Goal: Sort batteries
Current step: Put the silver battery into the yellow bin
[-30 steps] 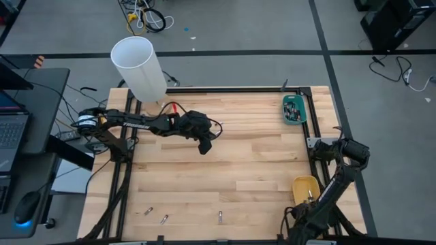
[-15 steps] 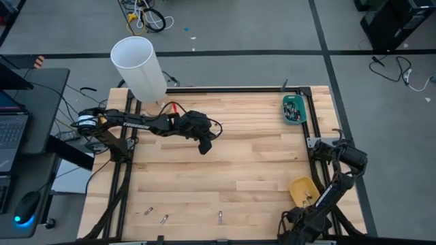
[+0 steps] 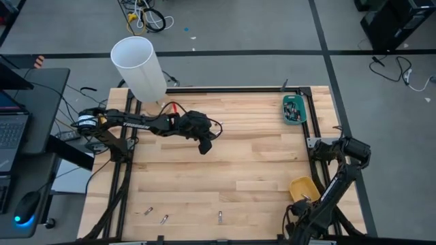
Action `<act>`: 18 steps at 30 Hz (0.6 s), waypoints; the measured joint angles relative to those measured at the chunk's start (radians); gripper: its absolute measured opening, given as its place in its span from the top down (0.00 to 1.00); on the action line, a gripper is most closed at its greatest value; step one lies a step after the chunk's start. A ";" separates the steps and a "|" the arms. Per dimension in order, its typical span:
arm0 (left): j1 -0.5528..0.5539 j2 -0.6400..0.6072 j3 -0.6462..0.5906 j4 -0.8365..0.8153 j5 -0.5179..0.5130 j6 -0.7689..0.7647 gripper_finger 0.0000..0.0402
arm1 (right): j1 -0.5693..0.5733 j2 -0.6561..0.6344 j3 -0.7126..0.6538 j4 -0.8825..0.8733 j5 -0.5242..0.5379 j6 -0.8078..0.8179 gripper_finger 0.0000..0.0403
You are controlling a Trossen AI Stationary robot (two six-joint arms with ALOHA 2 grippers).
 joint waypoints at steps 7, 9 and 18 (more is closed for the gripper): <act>0.000 0.000 0.000 -0.004 0.000 0.011 0.93 | 0.050 0.019 0.003 0.032 0.000 -0.033 0.54; 0.000 0.000 0.000 -0.004 0.000 0.011 0.92 | 0.065 0.025 0.001 0.058 -0.007 -0.066 0.54; 0.000 0.000 0.000 -0.003 0.000 0.014 0.92 | 0.090 0.052 -0.005 0.077 -0.081 -0.312 0.54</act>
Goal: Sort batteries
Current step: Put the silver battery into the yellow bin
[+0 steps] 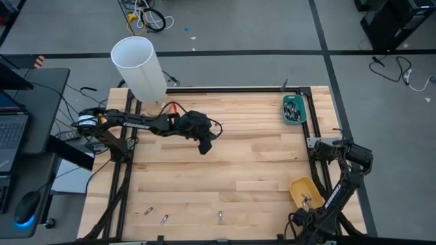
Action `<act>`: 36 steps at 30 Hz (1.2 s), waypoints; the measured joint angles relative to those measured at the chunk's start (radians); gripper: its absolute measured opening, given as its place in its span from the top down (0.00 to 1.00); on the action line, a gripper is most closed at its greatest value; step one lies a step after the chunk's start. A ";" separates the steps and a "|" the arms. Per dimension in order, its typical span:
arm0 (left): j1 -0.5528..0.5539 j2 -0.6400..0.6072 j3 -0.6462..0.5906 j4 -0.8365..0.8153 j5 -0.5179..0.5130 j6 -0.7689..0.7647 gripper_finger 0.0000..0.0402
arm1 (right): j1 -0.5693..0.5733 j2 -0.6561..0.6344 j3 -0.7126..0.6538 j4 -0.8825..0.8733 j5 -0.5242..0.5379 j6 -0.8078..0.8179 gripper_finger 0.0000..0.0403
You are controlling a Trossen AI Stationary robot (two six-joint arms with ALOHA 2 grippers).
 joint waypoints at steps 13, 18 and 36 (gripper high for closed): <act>0.000 0.000 0.000 -0.004 0.000 -0.005 0.92 | 0.000 -0.005 -0.094 0.119 -0.026 -0.272 0.54; 0.000 0.000 0.000 -0.055 0.009 -0.010 0.92 | -0.005 -0.009 -0.141 0.195 -0.050 -0.322 0.54; 0.001 0.000 0.003 -0.069 -0.004 0.001 0.92 | -0.063 0.001 -0.099 0.157 -0.073 -0.342 0.76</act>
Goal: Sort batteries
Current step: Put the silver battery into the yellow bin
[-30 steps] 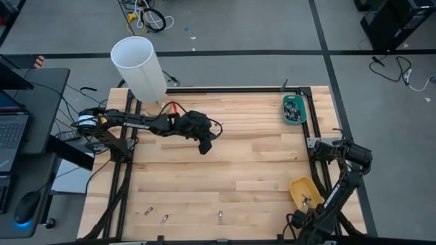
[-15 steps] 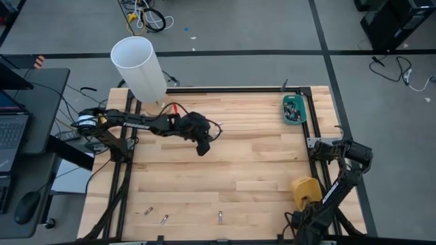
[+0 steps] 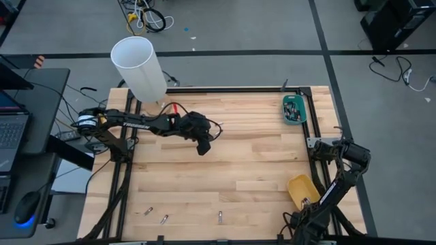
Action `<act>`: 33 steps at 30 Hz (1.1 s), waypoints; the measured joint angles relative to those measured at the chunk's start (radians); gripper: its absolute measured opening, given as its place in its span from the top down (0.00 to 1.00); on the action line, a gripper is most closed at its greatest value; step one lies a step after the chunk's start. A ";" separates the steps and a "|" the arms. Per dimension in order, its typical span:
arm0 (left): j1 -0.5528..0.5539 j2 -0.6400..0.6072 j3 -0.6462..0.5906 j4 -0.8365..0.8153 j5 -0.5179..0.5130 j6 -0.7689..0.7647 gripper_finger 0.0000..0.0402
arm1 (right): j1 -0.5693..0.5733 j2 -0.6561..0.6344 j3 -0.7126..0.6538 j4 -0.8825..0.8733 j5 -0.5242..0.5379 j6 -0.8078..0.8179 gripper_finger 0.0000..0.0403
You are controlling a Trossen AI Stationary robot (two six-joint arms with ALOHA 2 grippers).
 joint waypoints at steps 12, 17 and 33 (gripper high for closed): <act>0.000 0.000 0.001 0.009 -0.003 0.033 0.93 | -0.042 -0.003 0.029 0.005 0.077 0.113 0.99; 0.001 0.000 0.001 0.008 -0.003 0.055 0.92 | -0.072 -0.005 0.029 0.006 0.090 0.140 1.00; 0.001 0.000 0.001 0.008 -0.003 0.082 0.92 | -0.137 -0.003 0.194 -0.282 0.327 0.161 0.92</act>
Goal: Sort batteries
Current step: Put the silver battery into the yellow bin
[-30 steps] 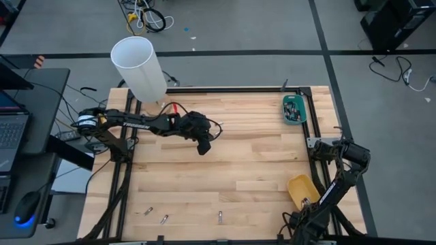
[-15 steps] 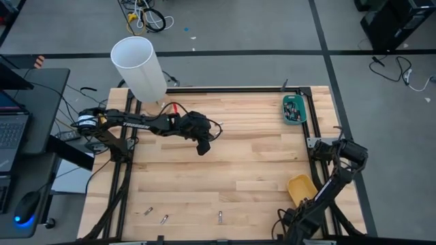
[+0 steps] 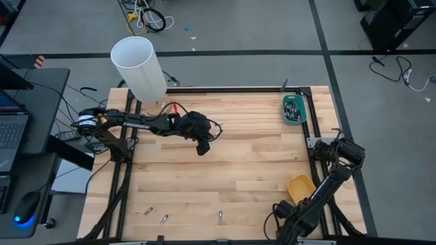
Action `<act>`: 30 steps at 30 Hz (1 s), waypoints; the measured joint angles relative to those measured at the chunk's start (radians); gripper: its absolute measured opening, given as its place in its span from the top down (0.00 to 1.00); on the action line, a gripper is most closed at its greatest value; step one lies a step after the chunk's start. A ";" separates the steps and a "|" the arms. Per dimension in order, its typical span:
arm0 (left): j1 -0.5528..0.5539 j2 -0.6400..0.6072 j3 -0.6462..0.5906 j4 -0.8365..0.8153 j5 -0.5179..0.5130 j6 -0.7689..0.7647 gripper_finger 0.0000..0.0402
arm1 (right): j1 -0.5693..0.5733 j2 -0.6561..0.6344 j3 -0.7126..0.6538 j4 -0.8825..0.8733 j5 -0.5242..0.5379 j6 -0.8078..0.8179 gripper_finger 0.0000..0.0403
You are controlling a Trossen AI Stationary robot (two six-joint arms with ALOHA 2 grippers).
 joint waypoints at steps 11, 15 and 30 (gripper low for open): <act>0.000 0.000 0.000 0.000 0.001 0.000 0.92 | 0.023 0.000 0.006 0.016 -0.018 0.104 0.77; 0.000 0.000 0.000 0.000 0.001 0.000 0.93 | 0.035 0.000 0.005 0.030 -0.018 0.106 0.72; 0.000 0.000 0.000 0.000 -0.021 0.000 0.92 | 0.056 0.000 -0.121 0.172 -0.020 0.075 0.71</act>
